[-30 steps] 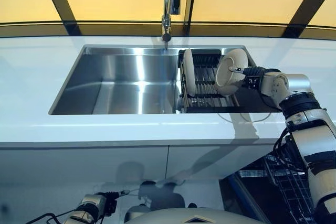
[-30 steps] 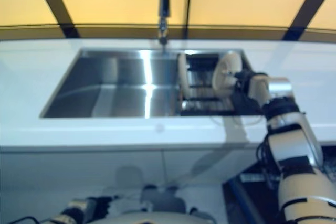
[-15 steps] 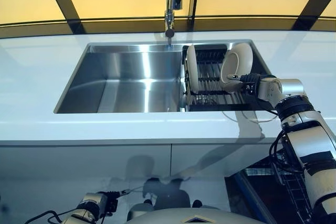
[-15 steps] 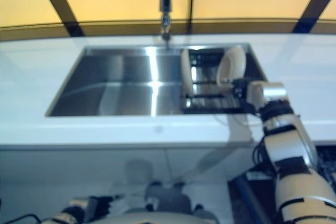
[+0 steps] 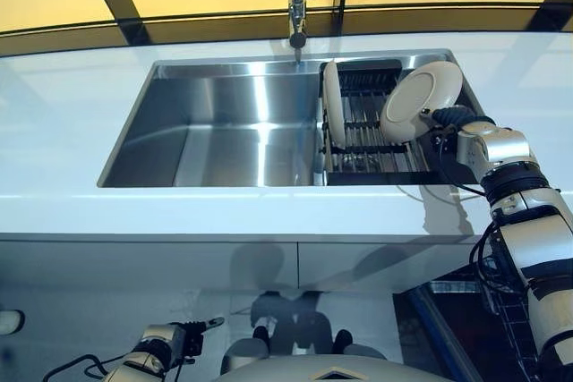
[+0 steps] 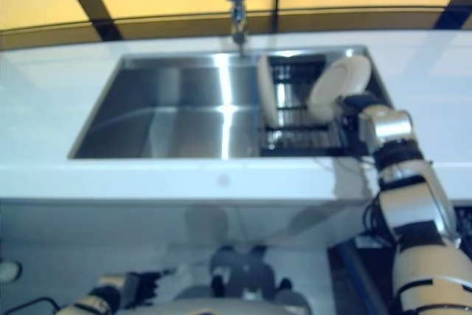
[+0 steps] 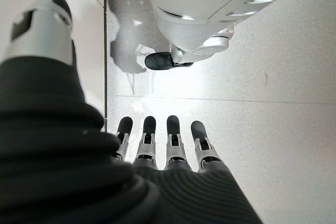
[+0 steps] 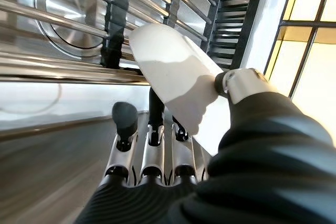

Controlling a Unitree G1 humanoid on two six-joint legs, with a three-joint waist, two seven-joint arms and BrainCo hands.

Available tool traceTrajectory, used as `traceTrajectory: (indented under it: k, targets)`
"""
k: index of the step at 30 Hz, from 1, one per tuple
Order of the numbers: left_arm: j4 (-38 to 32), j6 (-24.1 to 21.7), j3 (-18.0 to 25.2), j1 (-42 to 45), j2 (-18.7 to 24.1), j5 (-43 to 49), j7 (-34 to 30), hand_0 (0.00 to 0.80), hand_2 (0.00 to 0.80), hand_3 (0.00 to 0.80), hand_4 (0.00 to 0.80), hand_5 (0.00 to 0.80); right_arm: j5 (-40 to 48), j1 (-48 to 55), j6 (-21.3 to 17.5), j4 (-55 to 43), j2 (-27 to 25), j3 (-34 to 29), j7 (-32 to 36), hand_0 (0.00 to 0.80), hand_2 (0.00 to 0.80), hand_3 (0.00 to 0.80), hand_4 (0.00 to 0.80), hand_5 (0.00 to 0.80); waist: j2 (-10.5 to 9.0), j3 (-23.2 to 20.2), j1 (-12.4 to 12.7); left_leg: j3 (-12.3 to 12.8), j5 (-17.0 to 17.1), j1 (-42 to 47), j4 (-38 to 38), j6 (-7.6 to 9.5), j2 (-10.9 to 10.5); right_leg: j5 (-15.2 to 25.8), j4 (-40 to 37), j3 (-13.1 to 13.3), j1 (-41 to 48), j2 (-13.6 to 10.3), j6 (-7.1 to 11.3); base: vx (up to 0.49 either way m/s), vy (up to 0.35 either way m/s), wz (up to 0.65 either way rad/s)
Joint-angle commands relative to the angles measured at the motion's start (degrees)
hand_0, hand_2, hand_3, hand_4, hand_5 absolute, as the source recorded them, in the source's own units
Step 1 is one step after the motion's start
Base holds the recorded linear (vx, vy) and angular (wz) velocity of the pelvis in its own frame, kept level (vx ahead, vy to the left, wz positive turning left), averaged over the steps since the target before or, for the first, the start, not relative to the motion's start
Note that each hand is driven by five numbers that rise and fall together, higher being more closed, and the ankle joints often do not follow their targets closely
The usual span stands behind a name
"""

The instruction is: Take plates into dishwasher

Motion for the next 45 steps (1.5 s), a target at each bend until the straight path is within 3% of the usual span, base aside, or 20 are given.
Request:
traceTrajectory:
  k: [1,18,35,45]
  targets:
    - [4.5,-0.7,-4.3,-4.2,1.8,1.9,-1.0,0.0,0.0,0.0,0.0,0.0,-2.9,-5.0,-4.8,0.9,-4.8,2.7,-1.4,0.8,0.8,0.8,0.8,0.8,-1.58,-1.4,1.4,0.9,-0.9,-2.7,2.5,0.34,0.1,-7.1,7.2,0.2,0.4,-2.7,2.41,0.0,0.0,0.0]
    - [2.8,-2.3,-2.8,-3.3,3.7,4.8,-4.0,0.0,0.0,0.0,0.0,0.0,0.6,-7.1,-7.3,-9.8,-10.9,3.8,-2.9,0.8,0.8,0.8,0.8,0.8,-4.48,-4.0,-0.9,3.4,-2.0,0.6,1.1,0.88,-0.5,-5.0,4.8,2.8,1.5,-2.3,3.83,-0.038,0.019,-0.04]
    - [3.1,-6.7,-2.3,-0.6,3.6,5.4,-3.2,0.0,0.0,0.0,0.0,0.0,3.6,-15.1,-8.5,-12.4,-20.1,7.7,2.9,0.8,0.8,0.8,0.8,0.8,-6.77,-5.9,-3.1,5.2,-2.7,1.6,0.1,1.56,-1.5,-3.2,3.7,6.1,0.1,-1.3,4.54,-0.054,0.031,-0.07]
    - [2.3,-9.9,-1.7,2.1,3.9,7.6,-3.2,0.0,0.0,0.0,0.0,0.0,0.7,-17.2,-6.3,-13.1,-26.6,9.0,8.1,0.8,0.8,0.8,0.8,0.8,-7.59,-6.7,-4.6,6.3,-3.0,1.7,-0.5,2.01,-1.8,-2.8,3.9,8.0,-1.0,-0.6,4.86,-0.022,0.032,-0.1]
